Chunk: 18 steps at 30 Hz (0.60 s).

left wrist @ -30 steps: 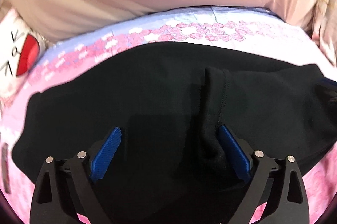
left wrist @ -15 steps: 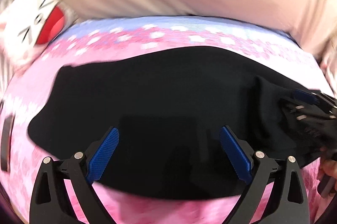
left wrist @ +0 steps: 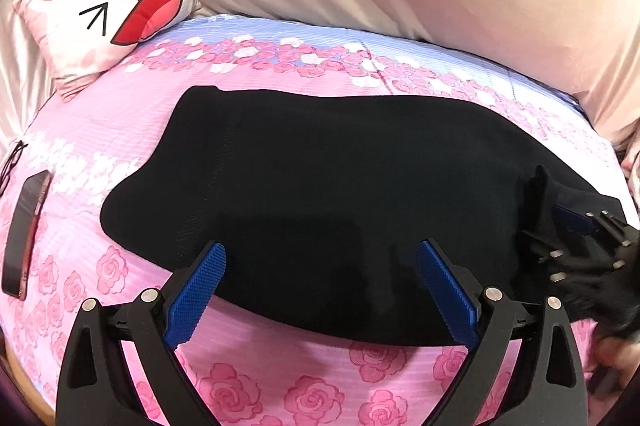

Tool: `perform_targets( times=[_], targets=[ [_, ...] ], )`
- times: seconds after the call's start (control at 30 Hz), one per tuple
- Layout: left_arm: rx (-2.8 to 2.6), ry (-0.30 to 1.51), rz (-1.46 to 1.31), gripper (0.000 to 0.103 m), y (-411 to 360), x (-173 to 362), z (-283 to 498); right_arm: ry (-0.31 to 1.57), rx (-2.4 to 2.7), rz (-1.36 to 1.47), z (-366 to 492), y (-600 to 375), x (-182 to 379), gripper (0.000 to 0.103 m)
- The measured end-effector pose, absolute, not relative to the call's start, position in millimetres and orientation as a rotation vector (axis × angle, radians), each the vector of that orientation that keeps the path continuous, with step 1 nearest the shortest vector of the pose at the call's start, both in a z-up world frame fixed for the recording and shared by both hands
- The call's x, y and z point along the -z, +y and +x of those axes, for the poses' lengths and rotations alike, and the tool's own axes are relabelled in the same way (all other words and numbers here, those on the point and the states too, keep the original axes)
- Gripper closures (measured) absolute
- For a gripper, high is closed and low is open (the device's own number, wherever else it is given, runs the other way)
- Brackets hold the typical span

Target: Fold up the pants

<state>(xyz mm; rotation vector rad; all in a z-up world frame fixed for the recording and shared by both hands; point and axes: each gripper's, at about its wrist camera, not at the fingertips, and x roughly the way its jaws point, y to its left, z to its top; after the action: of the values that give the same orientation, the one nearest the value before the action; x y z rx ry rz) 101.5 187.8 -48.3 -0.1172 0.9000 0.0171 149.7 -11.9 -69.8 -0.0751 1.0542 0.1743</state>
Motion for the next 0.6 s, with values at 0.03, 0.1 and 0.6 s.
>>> perform_targets(
  times=[0.03,0.1,0.6],
  targets=[
    [-0.022,0.898,-0.129,0.008,192,47,99,1.041,-0.162,-0.113,147,-7,67,0.036],
    [-0.053,0.883,-0.202,0.008,216,43,95,1.015,-0.174,-0.032,143,-16,54,0.037],
    [-0.247,0.891,-0.544,0.008,319,78,114,0.972,-0.037,0.005,112,-56,22,0.025]
  ],
)
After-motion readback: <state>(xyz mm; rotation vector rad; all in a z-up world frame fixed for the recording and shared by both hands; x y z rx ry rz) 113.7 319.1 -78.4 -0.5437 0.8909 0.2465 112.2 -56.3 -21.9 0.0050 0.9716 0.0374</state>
